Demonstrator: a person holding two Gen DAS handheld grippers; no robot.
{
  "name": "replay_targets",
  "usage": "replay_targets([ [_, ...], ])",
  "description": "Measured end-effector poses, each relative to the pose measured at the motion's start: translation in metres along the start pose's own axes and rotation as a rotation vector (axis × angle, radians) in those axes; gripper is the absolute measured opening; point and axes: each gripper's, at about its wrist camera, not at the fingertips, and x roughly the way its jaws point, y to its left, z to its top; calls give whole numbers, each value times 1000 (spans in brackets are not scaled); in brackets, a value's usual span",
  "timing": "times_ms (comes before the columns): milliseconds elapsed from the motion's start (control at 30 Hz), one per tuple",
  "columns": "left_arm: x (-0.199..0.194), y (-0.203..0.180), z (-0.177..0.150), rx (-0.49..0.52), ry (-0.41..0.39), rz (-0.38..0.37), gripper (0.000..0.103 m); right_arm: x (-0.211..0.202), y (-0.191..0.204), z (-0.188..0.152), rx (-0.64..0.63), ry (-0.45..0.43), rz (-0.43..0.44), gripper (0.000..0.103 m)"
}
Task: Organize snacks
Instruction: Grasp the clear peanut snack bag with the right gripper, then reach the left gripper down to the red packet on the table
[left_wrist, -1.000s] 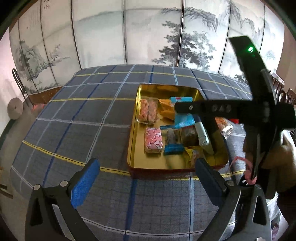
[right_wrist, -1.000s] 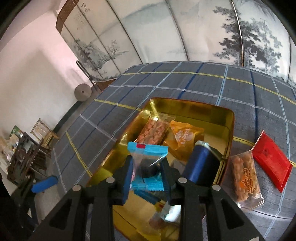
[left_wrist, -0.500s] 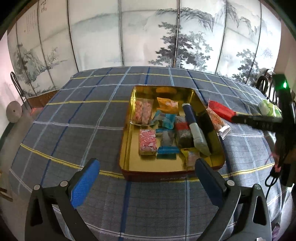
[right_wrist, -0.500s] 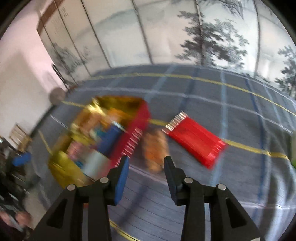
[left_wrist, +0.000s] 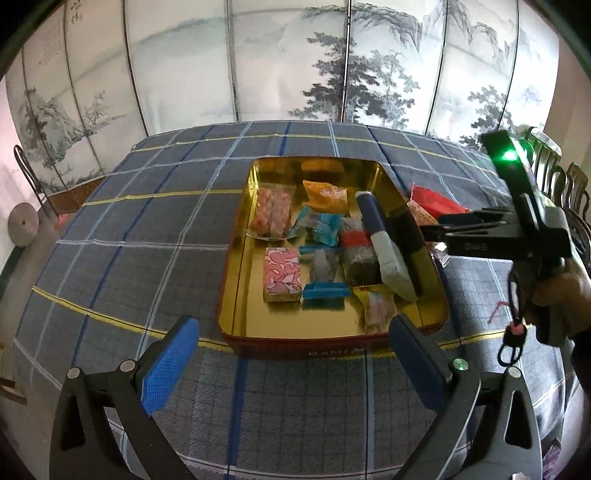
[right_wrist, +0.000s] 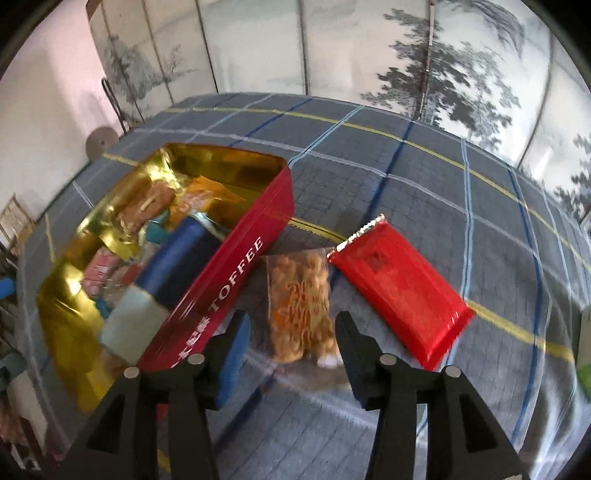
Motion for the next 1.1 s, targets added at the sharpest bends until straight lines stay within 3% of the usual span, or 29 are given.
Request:
replay_targets([
  [133, 4, -5, 0, 21, 9, 6, 102, 19, 0, 5, -43, 48, -38, 50],
  [200, 4, -9, -1, 37, 3, 16, 102, 18, 2, 4, -61, 32, -46, 41],
  [367, -5, -21, 1, 82, -22, 18, 102, -10, -7, -19, -34, 3, -61, 37],
  [467, -10, -33, 1, 126, -40, 23, 102, -49, -33, -53, 59, -60, -64, 37],
  [567, -13, -49, 1, 170, -45, 17, 102, -87, -75, -92, 168, -96, -136, 37],
  [800, -21, -90, -1, 294, -71, 22, 102, -126, -193, -172, 417, -53, -337, 37],
  [1100, -17, -140, -1, 473, -85, 46, 102, -122, -226, -197, 495, -85, -374, 38],
])
